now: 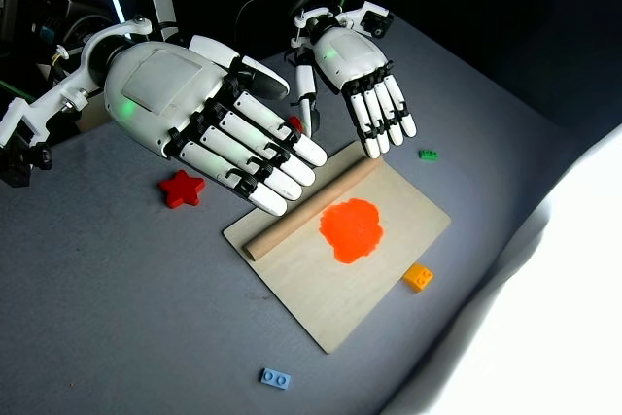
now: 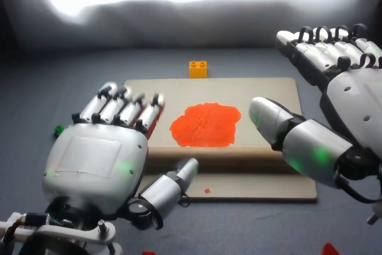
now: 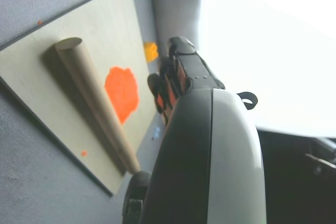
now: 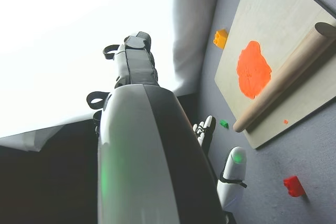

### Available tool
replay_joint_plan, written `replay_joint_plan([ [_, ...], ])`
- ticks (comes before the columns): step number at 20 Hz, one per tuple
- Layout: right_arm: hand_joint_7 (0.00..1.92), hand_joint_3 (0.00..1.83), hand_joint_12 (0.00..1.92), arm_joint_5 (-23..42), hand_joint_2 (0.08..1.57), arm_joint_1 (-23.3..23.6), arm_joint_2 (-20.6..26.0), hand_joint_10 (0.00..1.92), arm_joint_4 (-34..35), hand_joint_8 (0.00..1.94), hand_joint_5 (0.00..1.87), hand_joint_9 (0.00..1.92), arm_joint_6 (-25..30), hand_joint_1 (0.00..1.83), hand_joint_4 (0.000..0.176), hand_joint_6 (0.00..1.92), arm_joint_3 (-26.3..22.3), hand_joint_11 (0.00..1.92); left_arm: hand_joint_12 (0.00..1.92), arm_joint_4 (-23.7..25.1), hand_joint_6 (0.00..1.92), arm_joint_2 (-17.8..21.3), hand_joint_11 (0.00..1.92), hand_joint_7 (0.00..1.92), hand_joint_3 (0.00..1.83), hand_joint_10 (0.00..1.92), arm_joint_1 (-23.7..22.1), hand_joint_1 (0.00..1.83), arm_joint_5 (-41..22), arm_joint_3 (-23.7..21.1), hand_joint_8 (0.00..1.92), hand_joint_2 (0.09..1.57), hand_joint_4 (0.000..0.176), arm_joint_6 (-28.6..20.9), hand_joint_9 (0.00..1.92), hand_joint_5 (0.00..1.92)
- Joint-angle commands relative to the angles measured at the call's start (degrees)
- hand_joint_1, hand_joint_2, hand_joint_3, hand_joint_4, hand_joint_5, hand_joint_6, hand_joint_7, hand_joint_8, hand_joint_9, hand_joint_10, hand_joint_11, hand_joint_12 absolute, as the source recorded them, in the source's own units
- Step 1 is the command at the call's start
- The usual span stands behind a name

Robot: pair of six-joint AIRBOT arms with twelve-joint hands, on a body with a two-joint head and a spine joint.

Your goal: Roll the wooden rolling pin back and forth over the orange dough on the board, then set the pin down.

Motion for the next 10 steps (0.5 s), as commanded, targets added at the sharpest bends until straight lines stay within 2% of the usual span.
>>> replay_joint_plan([
  [1, 0.18, 0.05, 0.16, 4.8, 1.35, 0.3, 0.0, 0.01, -4.8, 0.0, 0.19, 0.12, 0.2, 0.0, 0.0, 0.01, 0.0, 0.0, 0.0, 4.9, 0.0, -0.1, 0.0, 0.01, 0.07, 0.0, -0.3, 0.0, -5.3, 0.3, 0.0, 1.4, 0.0, -0.1, 0.0, 0.0],
  [3, 0.2, 0.03, 0.21, 4.9, 1.42, 0.3, -0.6, 0.01, -4.6, 0.0, 0.22, 0.14, 0.6, 0.0, 0.0, 0.01, 0.4, 0.0, 0.0, 4.9, 0.01, -0.3, 0.0, 0.03, 0.05, 0.0, -0.4, 0.0, -5.3, 0.6, 0.01, 1.41, 0.0, -0.2, 0.01, 0.02],
  [10, 0.23, 0.01, 0.28, 4.2, 1.43, -0.4, -5.6, 0.0, -1.2, 0.0, 0.24, 0.17, 2.3, 0.0, 0.0, 0.0, 3.7, 0.0, 0.0, 4.9, 0.0, -1.1, 0.0, 0.0, 0.02, 0.0, -0.2, 0.0, -5.3, 1.7, 0.0, 1.36, 0.0, -1.7, 0.0, 0.0],
])
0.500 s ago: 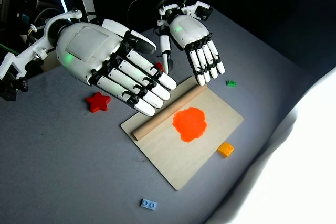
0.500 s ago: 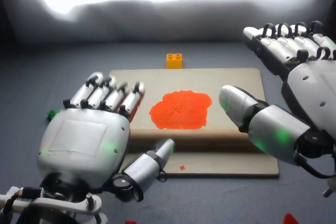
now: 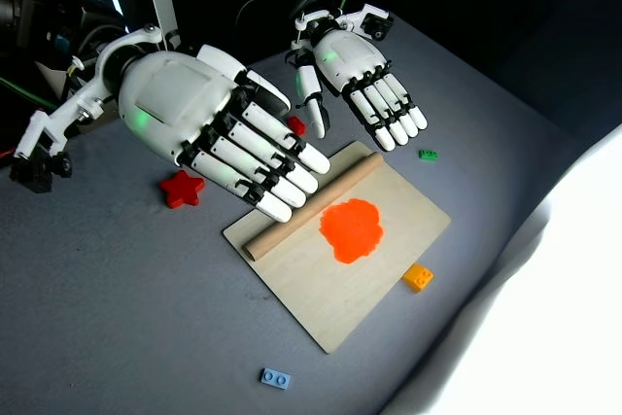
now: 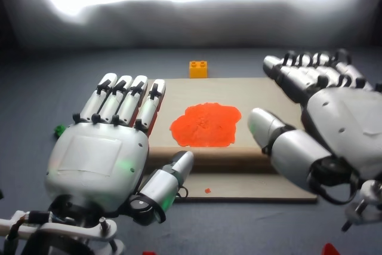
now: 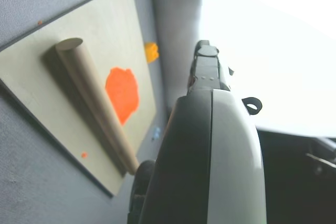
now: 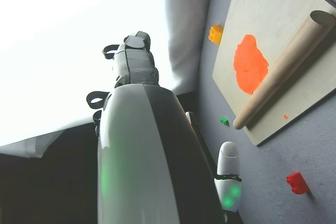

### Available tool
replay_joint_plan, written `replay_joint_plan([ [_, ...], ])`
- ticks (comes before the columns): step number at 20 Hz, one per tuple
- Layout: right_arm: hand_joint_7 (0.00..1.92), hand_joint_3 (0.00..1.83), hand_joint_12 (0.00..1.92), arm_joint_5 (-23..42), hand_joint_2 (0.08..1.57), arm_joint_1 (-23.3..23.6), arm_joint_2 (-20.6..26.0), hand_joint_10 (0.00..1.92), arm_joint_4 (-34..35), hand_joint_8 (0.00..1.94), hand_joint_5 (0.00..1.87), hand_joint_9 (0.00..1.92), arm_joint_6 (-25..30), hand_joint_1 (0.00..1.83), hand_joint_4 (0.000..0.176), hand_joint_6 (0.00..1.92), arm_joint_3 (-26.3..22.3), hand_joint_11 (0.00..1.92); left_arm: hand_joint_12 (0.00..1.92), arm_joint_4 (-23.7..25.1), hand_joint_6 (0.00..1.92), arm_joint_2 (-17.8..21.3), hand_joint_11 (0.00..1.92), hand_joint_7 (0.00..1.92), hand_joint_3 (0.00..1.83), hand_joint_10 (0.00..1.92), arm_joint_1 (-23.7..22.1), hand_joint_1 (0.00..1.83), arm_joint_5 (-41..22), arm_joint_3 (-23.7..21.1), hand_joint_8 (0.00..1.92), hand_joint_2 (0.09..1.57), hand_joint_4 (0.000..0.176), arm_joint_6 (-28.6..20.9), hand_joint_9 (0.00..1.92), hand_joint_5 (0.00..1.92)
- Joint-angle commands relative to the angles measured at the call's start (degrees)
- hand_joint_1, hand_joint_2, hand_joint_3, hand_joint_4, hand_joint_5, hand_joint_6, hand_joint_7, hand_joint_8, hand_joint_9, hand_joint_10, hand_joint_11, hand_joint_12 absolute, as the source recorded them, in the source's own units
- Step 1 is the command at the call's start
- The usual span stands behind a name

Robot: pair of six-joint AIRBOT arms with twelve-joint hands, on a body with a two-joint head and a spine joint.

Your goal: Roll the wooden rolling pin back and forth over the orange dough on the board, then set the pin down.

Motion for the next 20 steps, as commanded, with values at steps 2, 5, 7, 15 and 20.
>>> replay_joint_plan([
  [2, 0.24, 0.01, 0.32, 4.2, 1.43, -0.5, -1.3, 0.0, -5.3, 0.0, 0.25, 0.18, 1.1, 0.0, 0.0, 0.01, 1.1, 0.0, 0.0, 4.2, 0.0, -0.5, 0.0, 0.0, 0.02, 0.0, 0.1, 0.0, -5.2, 0.8, 0.0, 1.36, 0.0, -1.5, 0.0, 0.0],
  [5, 0.22, 0.0, 0.34, 4.1, 1.44, -2.4, -3.9, 0.0, -5.4, 0.0, 0.23, 0.18, 3.4, 0.0, 0.0, 0.0, 4.0, 0.0, 0.0, 4.7, 0.0, -1.6, 0.0, 0.0, 0.01, 0.0, 0.8, 0.0, -5.2, 2.2, 0.0, 1.35, 0.0, -3.1, 0.0, 0.0],
  [7, 0.21, 0.0, 0.34, 4.2, 1.44, -3.4, -5.6, 0.0, -6.7, 0.0, 0.24, 0.18, 6.0, 0.0, 0.0, 0.0, 6.3, 0.0, 0.0, 5.3, 0.0, -2.8, 0.0, 0.0, 0.02, 0.0, 1.6, 0.0, -5.2, 3.7, 0.0, 1.37, 0.0, -4.7, 0.0, 0.0],
  [15, 0.22, 0.0, 0.29, 7.6, 1.42, -5.2, -12.7, 0.0, -8.3, 0.0, 0.23, 0.18, 7.1, 0.0, 0.0, 0.0, 13.0, 0.0, 0.01, 7.3, 0.01, -6.5, 0.02, 0.04, 0.01, 0.0, 3.7, 0.0, -3.9, 9.2, 0.01, 1.34, 0.0, -8.9, 0.01, 0.03],
  [20, 0.22, 0.0, 0.26, 7.4, 1.42, -6.8, -16.6, 0.0, -8.3, 0.0, 0.23, 0.16, 4.2, 0.0, 0.0, 0.0, 18.3, 0.0, 0.0, 7.9, 0.01, -7.9, 0.0, 0.03, 0.01, 0.0, 4.4, 0.0, -1.8, 12.2, 0.01, 1.34, 0.0, -10.3, 0.01, 0.03],
])
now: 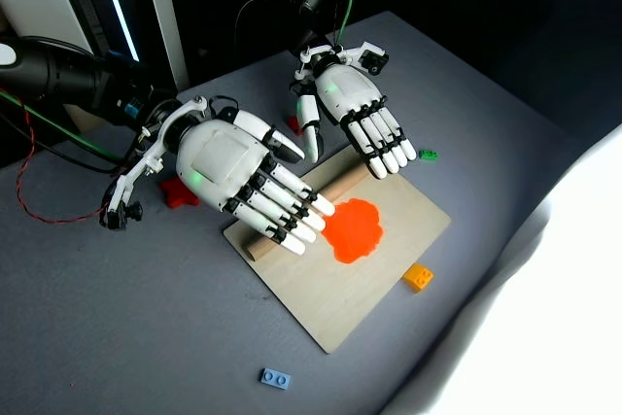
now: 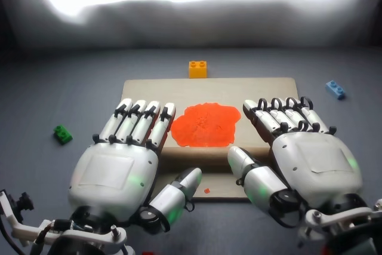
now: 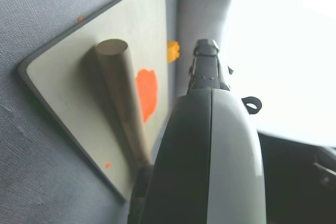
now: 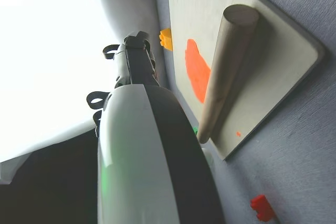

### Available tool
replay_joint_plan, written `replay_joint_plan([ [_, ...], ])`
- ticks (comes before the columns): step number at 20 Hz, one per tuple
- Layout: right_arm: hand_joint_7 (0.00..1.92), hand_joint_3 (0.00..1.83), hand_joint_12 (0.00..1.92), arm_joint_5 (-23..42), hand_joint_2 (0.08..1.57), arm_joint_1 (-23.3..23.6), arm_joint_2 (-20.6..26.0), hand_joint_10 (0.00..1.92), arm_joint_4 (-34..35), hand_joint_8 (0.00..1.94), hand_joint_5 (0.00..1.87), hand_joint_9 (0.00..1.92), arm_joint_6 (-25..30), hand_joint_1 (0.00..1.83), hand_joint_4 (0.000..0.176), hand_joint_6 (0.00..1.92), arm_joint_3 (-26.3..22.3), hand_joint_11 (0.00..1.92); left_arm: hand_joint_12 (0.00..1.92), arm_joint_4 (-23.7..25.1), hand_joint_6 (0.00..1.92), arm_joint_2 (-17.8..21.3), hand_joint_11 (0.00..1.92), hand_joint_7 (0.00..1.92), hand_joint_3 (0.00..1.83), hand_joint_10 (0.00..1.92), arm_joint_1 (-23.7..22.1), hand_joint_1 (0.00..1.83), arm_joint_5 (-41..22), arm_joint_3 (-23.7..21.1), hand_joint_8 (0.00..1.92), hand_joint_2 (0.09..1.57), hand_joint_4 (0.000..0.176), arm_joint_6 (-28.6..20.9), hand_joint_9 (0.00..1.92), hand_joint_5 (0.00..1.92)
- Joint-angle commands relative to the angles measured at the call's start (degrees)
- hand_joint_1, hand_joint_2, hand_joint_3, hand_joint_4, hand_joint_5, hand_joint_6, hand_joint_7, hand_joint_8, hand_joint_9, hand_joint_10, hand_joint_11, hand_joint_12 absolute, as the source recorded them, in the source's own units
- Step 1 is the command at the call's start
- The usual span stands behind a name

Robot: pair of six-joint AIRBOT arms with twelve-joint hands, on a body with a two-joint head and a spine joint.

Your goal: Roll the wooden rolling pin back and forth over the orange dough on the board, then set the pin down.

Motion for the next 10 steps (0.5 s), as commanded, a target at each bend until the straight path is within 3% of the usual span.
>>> replay_joint_plan([
  [1, 0.22, 0.0, 0.26, 4.9, 1.43, -0.3, -0.4, 0.0, -5.6, 0.0, 0.23, 0.16, -0.9, 0.0, 0.0, 0.0, 0.9, 0.0, 0.0, 4.4, 0.0, -0.1, 0.0, 0.03, 0.01, 0.0, -0.1, 0.0, -4.1, 0.6, 0.0, 1.34, 0.0, -0.2, 0.0, 0.02],
  [4, 0.19, 0.01, 0.18, 4.8, 1.46, -0.8, -2.7, 0.0, -5.6, 0.0, 0.19, 0.13, -1.8, 0.0, 0.0, 0.0, 4.0, 0.0, 0.0, 4.5, 0.0, -0.7, 0.0, 0.02, 0.01, 0.0, -0.1, 0.0, -3.5, 1.7, 0.0, 1.36, 0.0, -0.2, 0.0, 0.01],
  [10, 0.23, 0.0, 0.34, 4.4, 1.46, -1.9, -5.6, 0.01, -5.6, 0.0, 0.22, 0.15, -2.2, 0.0, 0.0, 0.01, 6.8, 0.0, 0.0, 4.4, 0.0, -1.6, 0.0, 0.0, 0.01, 0.0, -0.1, 0.0, -2.4, 4.0, 0.0, 1.36, 0.0, -0.6, 0.0, 0.0],
])
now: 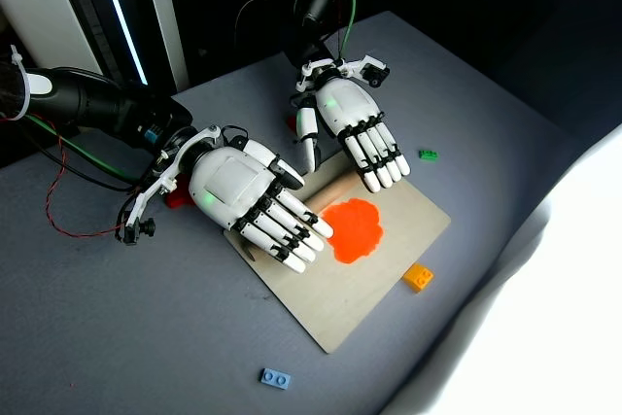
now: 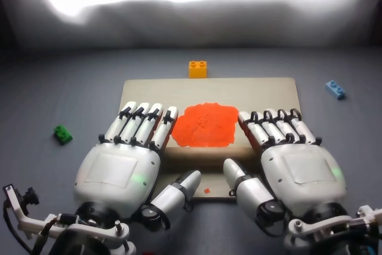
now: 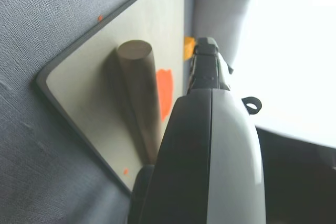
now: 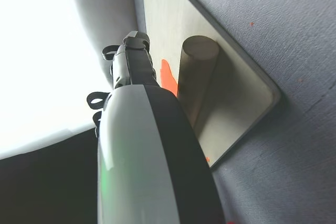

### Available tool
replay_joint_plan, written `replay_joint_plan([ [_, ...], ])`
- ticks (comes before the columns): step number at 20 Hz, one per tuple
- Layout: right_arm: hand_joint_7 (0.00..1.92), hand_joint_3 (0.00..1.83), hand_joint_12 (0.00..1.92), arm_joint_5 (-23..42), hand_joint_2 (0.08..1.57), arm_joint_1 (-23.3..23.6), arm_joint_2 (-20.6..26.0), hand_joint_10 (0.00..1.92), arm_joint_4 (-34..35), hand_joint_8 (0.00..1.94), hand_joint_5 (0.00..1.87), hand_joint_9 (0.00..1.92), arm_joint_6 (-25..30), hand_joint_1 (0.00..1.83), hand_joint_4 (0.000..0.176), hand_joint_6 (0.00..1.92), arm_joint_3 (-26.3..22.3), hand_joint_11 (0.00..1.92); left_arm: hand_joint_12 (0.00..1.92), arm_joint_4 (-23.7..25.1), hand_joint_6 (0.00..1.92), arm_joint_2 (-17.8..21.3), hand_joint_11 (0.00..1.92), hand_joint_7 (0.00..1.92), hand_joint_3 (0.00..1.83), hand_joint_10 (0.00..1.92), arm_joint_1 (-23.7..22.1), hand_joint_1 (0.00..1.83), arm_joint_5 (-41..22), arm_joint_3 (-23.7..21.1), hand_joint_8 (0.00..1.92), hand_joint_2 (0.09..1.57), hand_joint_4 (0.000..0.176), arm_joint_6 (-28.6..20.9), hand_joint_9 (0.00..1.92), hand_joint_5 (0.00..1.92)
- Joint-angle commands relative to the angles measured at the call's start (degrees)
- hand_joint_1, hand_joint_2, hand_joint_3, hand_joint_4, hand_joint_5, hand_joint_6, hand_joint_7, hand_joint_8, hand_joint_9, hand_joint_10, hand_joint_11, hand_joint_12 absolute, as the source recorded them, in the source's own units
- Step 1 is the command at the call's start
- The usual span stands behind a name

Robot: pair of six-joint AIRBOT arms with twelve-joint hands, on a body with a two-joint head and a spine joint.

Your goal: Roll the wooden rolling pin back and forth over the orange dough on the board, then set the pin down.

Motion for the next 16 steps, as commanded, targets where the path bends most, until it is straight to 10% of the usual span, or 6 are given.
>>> replay_joint_plan([
  [1, 0.21, 0.0, 0.27, 4.9, 1.46, -0.2, 0.0, 0.01, -5.1, 0.01, 0.2, 0.13, -0.1, 0.0, 0.0, 0.0, 0.3, 0.0, 0.0, 3.9, 0.0, -0.2, 0.0, 0.0, 0.01, 0.0, -0.1, 0.0, -5.3, 0.4, 0.0, 1.36, 0.0, -0.3, 0.0, 0.0],
  [16, 0.23, 0.0, 0.32, 4.7, 1.42, -2.0, -3.0, 0.01, -5.0, 0.01, 0.23, 0.14, 0.7, 0.0, 0.0, 0.01, 5.1, 0.0, 0.0, 1.5, 0.01, -2.4, 0.0, 0.02, 0.01, 0.0, -0.7, 0.0, -3.3, 4.1, 0.01, 1.36, 0.0, -0.9, 0.01, 0.01],
])
